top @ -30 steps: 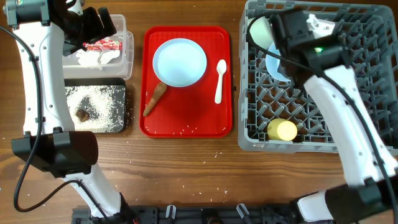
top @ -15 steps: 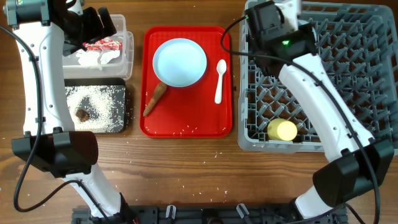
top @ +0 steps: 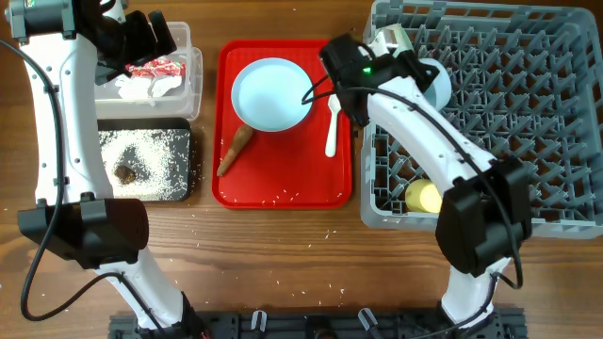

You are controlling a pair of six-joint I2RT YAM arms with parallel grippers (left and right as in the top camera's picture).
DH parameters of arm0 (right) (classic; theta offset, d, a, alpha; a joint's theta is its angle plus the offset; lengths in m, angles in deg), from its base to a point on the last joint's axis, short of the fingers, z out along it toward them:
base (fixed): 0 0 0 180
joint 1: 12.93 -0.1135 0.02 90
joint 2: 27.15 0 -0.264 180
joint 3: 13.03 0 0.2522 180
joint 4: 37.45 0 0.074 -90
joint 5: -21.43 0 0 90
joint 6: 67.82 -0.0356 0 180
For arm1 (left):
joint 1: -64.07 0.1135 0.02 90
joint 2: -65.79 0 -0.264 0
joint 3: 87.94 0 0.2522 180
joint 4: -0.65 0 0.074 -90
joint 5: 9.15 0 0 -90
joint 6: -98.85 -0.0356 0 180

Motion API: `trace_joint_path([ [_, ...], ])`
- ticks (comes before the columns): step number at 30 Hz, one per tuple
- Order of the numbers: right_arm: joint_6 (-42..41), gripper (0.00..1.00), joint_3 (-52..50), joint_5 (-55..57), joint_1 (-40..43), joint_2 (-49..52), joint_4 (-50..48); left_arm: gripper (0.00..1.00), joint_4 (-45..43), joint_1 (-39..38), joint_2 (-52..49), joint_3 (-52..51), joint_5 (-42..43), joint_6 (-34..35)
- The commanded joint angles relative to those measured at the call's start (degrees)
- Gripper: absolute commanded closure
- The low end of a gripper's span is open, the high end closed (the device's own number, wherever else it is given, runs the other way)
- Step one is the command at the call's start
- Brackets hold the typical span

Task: Sort waste into correct bins and load items into the dishwasher rack
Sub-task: 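Reach the right gripper back to the light-blue plate and grasp its rim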

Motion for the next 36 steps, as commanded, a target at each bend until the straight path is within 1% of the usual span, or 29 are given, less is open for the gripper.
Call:
trace_joint_path([
  [1, -4.22, 0.95, 0.13, 0.98, 0.07, 1.57, 1.77, 0.0, -0.13, 0.07, 0.04, 0.22, -0.33, -0.04],
  [5, -9.55, 0.96, 0.09, 0.33, 0.11, 1.62, 5.49, 0.0, -0.13, 0.07, 0.04, 0.22, -0.33, -0.04],
  [9, -11.93, 0.96, 0.09, -8.92, -0.09, 1.62, 7.58, 0.0, -0.13, 0.07, 0.04, 0.22, -0.33, -0.04],
  [12, -14.82, 0.95, 0.09, -12.22, -0.98, 1.62, 9.55, 0.0, -0.13, 0.07, 0.04, 0.22, -0.33, -0.04],
  [13, -14.64, 0.89, 0.09, -14.01, -1.44, 1.62, 9.53, 0.0, -0.13, 0.07, 0.04, 0.22, -0.33, -0.04],
  [14, -14.67, 0.85, 0.09, -14.97, -1.86, 1.62, 9.51, 0.0, -0.13, 0.07, 0.04, 0.22, -0.33, -0.04],
  [21, -14.38, 0.68, 0.09, -15.41, -3.78, 1.62, 10.67, 0.0, -0.13, 0.07, 0.04, 0.22, -0.33, -0.04],
  [23, -12.76, 0.59, 0.09, -15.41, -4.74, 1.6, 11.23, 0.0, -0.13, 0.09, 0.04, 0.22, -0.35, -0.04],
  [25, -12.28, 0.23, 0.09, -15.43, -5.92, 1.6, 11.54, 0.0, -0.13, 0.07, 0.04, 0.22, -0.33, -0.04],
  [26, -11.43, 0.13, 0.09, -15.43, -6.32, 1.6, 11.65, 0.0, -0.13, 0.07, 0.04, 0.22, -0.33, -0.04],
  [28, -11.15, 0.02, 0.11, -15.39, -6.93, 1.6, 11.58, 0.0, -0.13, 0.09, 0.04, 0.22, -0.35, -0.02],
  [29, -10.91, 0.0, 0.11, -15.39, -7.15, 1.6, 11.61, 0.0, -0.13, 0.07, 0.04, 0.22, -0.33, -0.04],
  [33, -10.86, 0.0, 0.92, -15.41, -7.39, 1.36, 11.54, 0.0, -0.13, 0.07, 0.04, 0.22, -0.33, -0.02],
  [36, -8.48, 0.0, 5.07, -15.43, -7.39, -0.57, 10.16, 0.0, -0.13, 0.07, 0.04, 0.22, -0.33, -0.04],
])
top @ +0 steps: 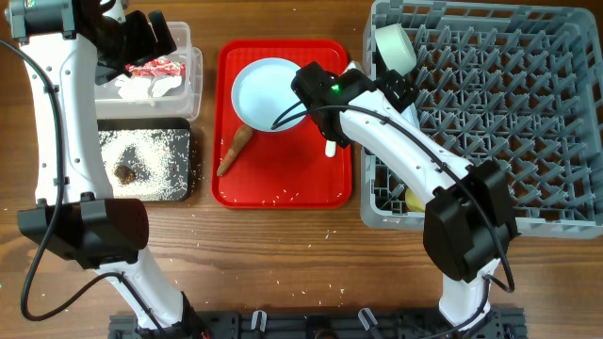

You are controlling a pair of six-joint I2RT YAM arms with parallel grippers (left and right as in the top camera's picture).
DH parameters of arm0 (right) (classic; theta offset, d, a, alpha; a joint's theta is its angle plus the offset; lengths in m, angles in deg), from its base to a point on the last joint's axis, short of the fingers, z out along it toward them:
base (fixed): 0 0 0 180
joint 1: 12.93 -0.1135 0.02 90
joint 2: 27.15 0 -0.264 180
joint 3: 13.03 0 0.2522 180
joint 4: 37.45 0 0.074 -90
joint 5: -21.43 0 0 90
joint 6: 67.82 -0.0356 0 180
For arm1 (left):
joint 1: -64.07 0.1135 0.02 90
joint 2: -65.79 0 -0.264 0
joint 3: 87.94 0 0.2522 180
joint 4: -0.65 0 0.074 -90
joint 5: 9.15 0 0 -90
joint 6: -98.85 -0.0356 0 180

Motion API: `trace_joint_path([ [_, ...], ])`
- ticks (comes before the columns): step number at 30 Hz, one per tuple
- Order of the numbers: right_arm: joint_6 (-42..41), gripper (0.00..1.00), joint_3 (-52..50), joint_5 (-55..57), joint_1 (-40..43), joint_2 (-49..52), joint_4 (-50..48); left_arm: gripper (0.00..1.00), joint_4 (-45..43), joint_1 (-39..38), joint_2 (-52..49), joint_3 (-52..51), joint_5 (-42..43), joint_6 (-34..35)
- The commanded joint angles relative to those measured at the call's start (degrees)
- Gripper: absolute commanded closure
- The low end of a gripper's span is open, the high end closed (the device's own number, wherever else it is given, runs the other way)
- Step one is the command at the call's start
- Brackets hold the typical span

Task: Sort waste into correct bins and load items into the dishwasher rack
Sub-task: 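Reach the right gripper back to the light-blue plate and grasp its rim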

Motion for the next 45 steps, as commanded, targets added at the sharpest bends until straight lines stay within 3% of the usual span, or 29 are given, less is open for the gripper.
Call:
trace_joint_path([
  [1, 4.44, 0.0, 6.16, -0.55, -0.24, -2.27, -2.14, 0.0, -0.13, 0.07, 0.04, 0.22, -0.33, -0.04],
  [4, 9.53, 0.0, 10.21, -11.72, -0.24, -6.49, -8.96, 0.0, -0.13, 0.09, 0.04, 0.22, -0.33, -0.04],
  [9, 7.74, 0.0, 9.73, -71.76, 0.31, -8.63, -19.98, 0.0, -0.13, 0.09, 0.04, 0.22, -0.33, -0.04],
  [11, 1.6, 0.0, 8.96, -76.02, 0.31, -8.52, -23.56, 0.0, -0.13, 0.07, 0.04, 0.22, -0.33, -0.04],
  [14, -10.8, 0.02, 6.51, -70.77, 0.22, -8.44, -29.92, 0.0, -0.13, 0.07, 0.04, 0.22, -0.33, -0.04],
  [18, -35.15, 0.19, 0.17, -51.08, 0.13, -5.64, -38.71, 0.0, -0.13, 0.07, 0.04, 0.22, -0.33, -0.02],
  [20, -39.6, 0.26, -0.28, -47.65, 0.13, -1.9, -40.57, 0.0, -0.13, 0.07, 0.04, 0.22, -0.33, -0.02],
  [27, -44.61, 0.48, -0.28, -47.65, 0.15, 11.28, -42.64, 0.0, -0.13, 0.07, 0.04, 0.22, -0.33, -0.04],
  [34, -48.02, 0.67, -0.28, -48.78, 0.83, 16.63, -41.59, 0.0, -0.13, 0.07, 0.04, 0.22, -0.33, -0.04],
  [38, -46.4, 0.69, -0.04, -48.81, 1.07, 16.46, -41.4, 0.0, -0.13, 0.07, 0.04, 0.22, -0.33, -0.04],
  [42, -42.51, 0.57, 2.49, -47.43, 1.4, 10.4, -38.97, 0.0, -0.13, 0.07, 0.04, 0.22, -0.33, -0.04],
  [45, -43.21, 0.56, 2.49, -47.45, 1.88, 6.32, -34.77, 0.0, -0.13, 0.07, 0.04, 0.22, -0.33, -0.04],
])
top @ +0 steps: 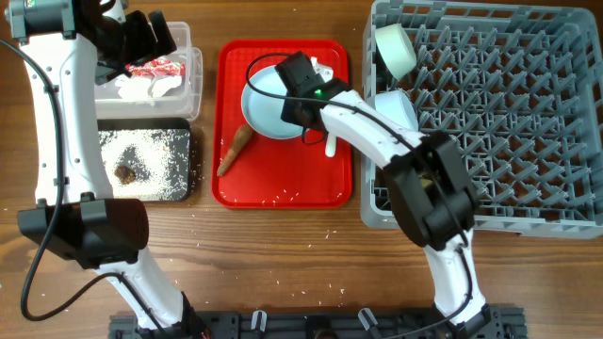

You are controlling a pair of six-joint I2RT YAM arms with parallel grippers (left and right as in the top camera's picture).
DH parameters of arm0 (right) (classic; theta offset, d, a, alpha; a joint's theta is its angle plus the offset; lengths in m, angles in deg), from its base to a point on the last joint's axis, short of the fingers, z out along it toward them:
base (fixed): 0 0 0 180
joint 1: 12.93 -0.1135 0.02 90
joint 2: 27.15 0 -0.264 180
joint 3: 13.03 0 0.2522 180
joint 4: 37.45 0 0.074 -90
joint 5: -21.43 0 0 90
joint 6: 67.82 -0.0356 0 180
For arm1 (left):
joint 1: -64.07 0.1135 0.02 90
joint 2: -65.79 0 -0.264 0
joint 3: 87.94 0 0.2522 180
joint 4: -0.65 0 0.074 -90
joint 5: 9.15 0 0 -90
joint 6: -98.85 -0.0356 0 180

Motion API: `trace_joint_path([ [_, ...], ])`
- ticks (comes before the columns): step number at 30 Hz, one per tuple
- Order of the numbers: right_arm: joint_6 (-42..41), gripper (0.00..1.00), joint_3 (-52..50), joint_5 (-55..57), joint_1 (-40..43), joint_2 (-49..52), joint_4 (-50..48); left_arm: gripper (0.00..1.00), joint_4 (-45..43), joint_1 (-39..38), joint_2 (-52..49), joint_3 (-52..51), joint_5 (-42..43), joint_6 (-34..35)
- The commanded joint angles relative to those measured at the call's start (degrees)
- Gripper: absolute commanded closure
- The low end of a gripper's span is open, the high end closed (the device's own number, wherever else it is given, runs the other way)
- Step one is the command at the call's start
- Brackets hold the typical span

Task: Sort waste into correct bins and load items into the dishwasher rack
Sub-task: 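Reach the right gripper back to the light-blue plate and grasp its rim, then lift the plate and stand it upright in the back of the rack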

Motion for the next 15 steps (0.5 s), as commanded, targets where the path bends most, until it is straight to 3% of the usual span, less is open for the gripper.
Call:
trace_joint_path([
  [1, -0.92, 0.56, 1.64, 1.18, 0.7, -5.68, 3.82, 0.0, -0.15, 0.07, 0.07, 0.22, -0.33, -0.02],
  [11, -6.49, 0.62, -1.16, -2.97, 0.68, 1.18, 8.09, 0.0, -0.15, 0.07, 0.07, 0.22, -0.33, -0.04],
  [12, -6.49, 0.64, -1.18, -2.99, 0.68, 1.31, 7.96, 0.0, -0.15, 0.07, 0.07, 0.22, -0.33, -0.02],
  [15, -6.86, 0.82, -1.16, -5.64, 0.61, 2.73, 7.37, 0.0, -0.15, 0.07, 0.07, 0.22, -0.33, -0.04],
])
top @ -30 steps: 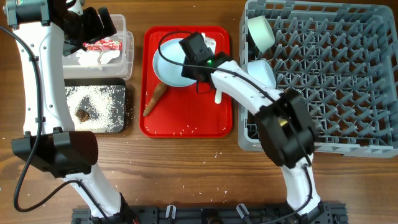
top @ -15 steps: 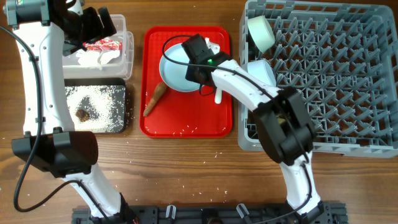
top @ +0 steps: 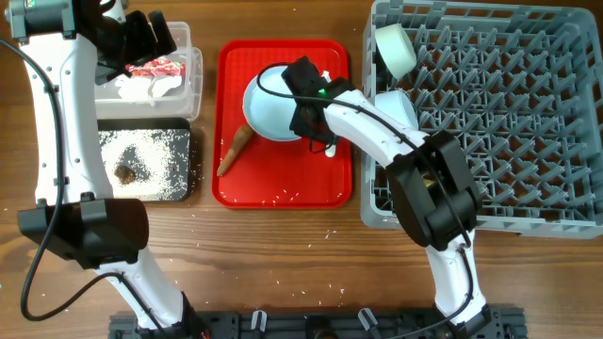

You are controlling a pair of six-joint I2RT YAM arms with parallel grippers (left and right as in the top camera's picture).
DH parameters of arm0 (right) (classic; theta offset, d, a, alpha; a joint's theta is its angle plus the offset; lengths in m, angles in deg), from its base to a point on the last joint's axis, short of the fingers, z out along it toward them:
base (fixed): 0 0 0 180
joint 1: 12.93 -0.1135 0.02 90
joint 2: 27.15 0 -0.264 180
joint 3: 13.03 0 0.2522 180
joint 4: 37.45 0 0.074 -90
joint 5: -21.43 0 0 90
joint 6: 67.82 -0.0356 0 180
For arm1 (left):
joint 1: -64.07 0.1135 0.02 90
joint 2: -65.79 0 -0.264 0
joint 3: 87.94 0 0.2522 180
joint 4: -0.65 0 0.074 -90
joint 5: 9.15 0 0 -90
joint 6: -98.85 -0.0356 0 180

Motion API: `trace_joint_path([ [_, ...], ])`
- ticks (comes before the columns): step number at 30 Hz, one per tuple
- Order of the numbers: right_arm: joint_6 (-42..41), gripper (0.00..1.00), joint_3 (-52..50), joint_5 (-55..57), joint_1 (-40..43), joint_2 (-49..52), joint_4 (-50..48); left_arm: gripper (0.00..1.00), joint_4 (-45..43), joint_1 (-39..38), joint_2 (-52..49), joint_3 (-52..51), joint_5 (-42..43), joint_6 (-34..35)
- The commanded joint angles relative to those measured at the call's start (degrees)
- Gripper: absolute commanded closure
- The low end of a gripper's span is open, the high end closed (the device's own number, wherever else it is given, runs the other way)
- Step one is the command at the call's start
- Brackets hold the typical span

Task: Sort waste into correct bins and load items into the dishwasher rack
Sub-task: 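Lift the plate and stand it upright in the back of the rack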

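A pale blue bowl (top: pixel 268 108) sits tilted on the red tray (top: pixel 283 188). My right gripper (top: pixel 303 89) is at the bowl's far right rim and looks shut on it, though the wrist covers its fingers. A brown cone (top: pixel 236 149) lies on the tray left of the bowl. Only the tip of a white spoon (top: pixel 329 151) shows below the right arm. Over the clear bin (top: pixel 193 71) at the back left, my left gripper (top: pixel 149 45) hangs open and holds nothing.
The grey dishwasher rack (top: pixel 509 122) fills the right side and holds a white cup (top: pixel 394 47) and a second cup (top: pixel 400 105). The clear bin holds a red-and-white wrapper (top: pixel 151 68). A black tray (top: pixel 146 165) of white grains and a brown lump (top: pixel 123 172) lies below it.
My right gripper has shifted slightly toward the near side at the bowl's rim, and the bowl has barely moved with it. The left arm is unchanged.
My right gripper was over the rack's left edge by a cup, and the bowl lay flat on the tray. Then it was over the tray with the cup left in the rack. Then it was at the bowl's rim, and the bowl now sits tilted and slightly shifted.
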Motion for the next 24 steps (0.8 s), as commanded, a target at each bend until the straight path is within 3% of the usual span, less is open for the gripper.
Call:
trace_joint_path([
  [1, -0.85, 0.86, -0.17, -3.87, 0.09, 2.56, -0.7, 0.0, -0.13, 0.07, 0.07, 0.22, -0.33, -0.02],
  [3, -0.81, 0.96, -0.17, -4.37, 0.2, 2.99, -1.42, 0.0, -0.13, 0.09, 0.07, 0.22, -0.33, -0.04],
  [10, 4.66, 0.96, 3.52, -4.07, 2.03, 2.54, -4.07, 0.0, -0.13, 0.07, 0.07, 0.22, -0.33, -0.04],
  [15, 21.66, 0.96, 13.57, -3.56, 5.46, -3.26, -3.5, 0.0, -0.13, 0.07, 0.07, 0.22, -0.33, -0.04],
  [18, 29.0, 0.96, 16.41, 5.92, 6.36, -9.77, -2.56, 0.0, -0.13, 0.07, 0.07, 0.22, -0.35, -0.04],
  [20, 30.18, 0.96, 16.41, 17.11, 6.45, -14.1, -1.81, 0.0, -0.13, 0.07, 0.07, 0.22, -0.33, -0.02],
  [24, 40.17, 0.96, 16.41, 36.33, 7.28, -21.55, -0.2, 0.0, -0.13, 0.07, 0.07, 0.22, -0.35, -0.04],
])
